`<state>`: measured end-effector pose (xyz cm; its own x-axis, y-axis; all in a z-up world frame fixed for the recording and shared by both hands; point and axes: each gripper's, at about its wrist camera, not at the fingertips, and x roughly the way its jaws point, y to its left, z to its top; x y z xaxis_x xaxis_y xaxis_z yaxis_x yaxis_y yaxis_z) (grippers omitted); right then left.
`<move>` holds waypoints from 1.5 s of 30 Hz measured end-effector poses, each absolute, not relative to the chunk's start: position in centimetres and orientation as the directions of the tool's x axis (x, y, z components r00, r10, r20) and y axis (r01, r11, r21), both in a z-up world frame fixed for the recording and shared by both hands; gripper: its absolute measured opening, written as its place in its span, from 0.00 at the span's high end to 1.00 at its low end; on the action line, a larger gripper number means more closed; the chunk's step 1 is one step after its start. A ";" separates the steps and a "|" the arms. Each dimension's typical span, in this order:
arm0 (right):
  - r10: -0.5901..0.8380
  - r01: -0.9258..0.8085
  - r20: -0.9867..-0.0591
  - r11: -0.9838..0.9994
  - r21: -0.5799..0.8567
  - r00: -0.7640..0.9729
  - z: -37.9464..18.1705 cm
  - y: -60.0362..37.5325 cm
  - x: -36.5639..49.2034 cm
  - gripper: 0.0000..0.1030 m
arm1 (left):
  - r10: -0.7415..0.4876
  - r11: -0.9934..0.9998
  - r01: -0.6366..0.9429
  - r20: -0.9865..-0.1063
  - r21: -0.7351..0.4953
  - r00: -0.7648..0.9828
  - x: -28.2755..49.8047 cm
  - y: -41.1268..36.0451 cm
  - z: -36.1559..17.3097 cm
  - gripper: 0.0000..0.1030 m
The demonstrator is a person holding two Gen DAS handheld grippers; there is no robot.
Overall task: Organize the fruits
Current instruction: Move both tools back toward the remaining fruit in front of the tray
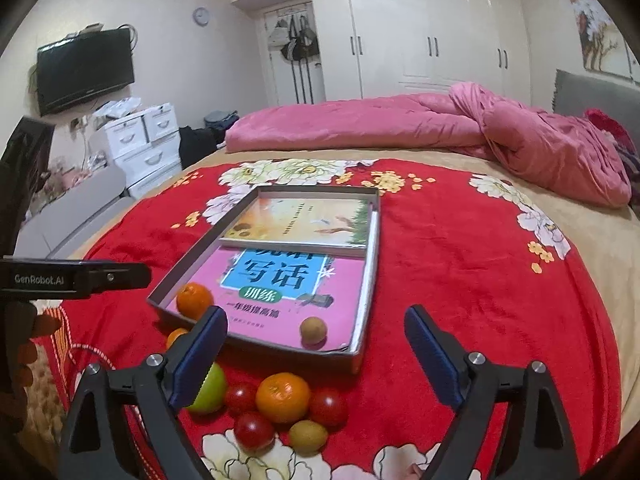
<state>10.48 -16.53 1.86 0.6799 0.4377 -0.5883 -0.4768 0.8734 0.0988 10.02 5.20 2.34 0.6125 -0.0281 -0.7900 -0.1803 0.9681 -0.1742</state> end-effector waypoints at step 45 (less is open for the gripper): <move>0.420 -0.524 -0.723 0.847 0.094 0.549 -1.2 -14.4 6.5 0.12 | -0.059 0.983 -0.120 -0.859 -0.139 0.508 6.8 3.7 -1.3 0.23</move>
